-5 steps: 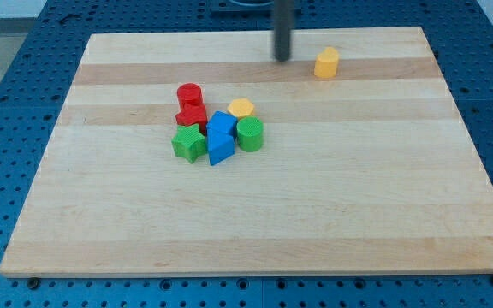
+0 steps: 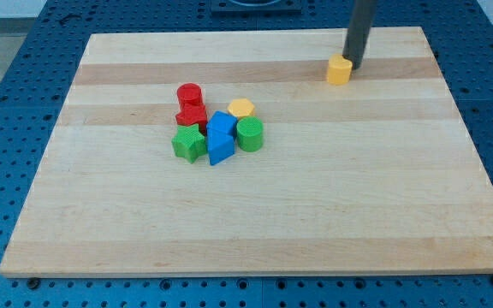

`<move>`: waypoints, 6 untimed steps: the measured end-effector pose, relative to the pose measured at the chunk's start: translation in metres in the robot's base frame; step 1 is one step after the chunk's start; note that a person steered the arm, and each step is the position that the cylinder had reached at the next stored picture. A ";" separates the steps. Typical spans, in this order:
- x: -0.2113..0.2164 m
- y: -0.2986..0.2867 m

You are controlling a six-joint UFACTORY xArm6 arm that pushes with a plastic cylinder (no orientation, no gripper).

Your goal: Slide the yellow heart towards the group of block

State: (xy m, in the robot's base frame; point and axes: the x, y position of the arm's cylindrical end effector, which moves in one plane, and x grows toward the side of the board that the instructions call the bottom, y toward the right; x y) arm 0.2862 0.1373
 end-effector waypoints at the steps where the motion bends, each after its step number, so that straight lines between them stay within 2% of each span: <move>1: 0.008 -0.034; 3: 0.028 -0.075; 5: 0.045 -0.032; 6: 0.056 -0.049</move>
